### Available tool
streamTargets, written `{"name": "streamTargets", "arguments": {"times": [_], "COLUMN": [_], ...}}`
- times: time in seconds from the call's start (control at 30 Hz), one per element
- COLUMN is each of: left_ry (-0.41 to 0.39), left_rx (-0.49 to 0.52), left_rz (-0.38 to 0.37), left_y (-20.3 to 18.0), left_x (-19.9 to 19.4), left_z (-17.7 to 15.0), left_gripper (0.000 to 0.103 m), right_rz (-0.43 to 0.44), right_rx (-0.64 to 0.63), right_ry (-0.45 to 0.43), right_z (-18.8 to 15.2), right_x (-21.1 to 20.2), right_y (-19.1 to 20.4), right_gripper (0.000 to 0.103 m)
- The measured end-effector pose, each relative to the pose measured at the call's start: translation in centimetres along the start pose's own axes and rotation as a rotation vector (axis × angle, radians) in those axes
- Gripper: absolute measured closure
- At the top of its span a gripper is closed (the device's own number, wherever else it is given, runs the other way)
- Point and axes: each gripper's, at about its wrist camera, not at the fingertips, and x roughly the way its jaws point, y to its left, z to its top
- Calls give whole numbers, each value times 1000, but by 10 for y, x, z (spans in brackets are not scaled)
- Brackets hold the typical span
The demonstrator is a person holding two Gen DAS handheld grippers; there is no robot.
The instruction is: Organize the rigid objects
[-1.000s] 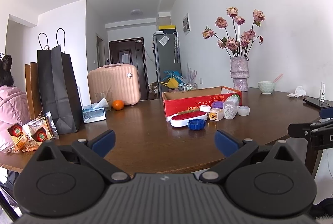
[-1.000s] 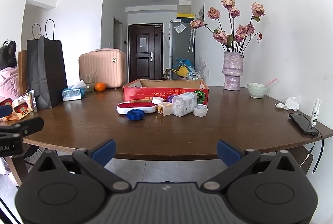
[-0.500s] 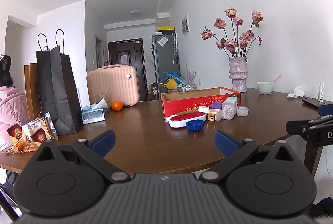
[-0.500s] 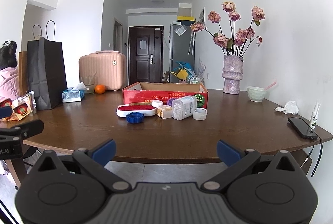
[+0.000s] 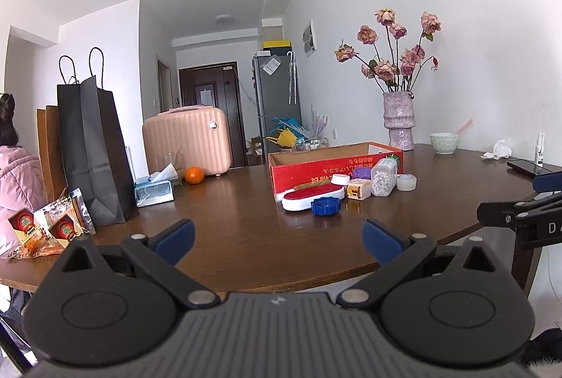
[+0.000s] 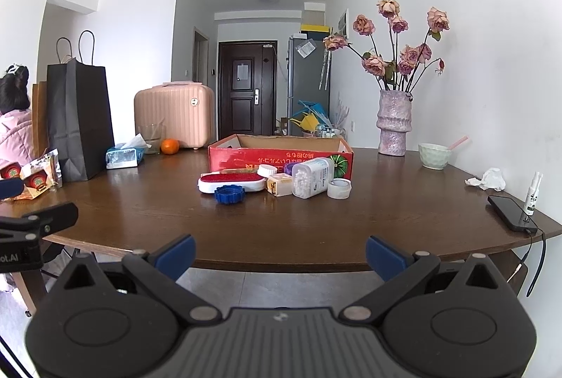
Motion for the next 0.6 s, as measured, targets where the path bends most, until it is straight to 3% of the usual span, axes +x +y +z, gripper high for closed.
{"name": "streamTargets", "arguments": {"times": [0.6], "left_ry": [16], "left_rx": [-5], "left_rz": [-33], "left_y": [-3], "left_x": [22], "left_z": [-4], "left_gripper": [0], "right_rz": [11], "right_rx": [56], "right_ry": [36], "right_z": [-9], "right_x": [15], "right_y": [-7], "right_gripper": [0]}}
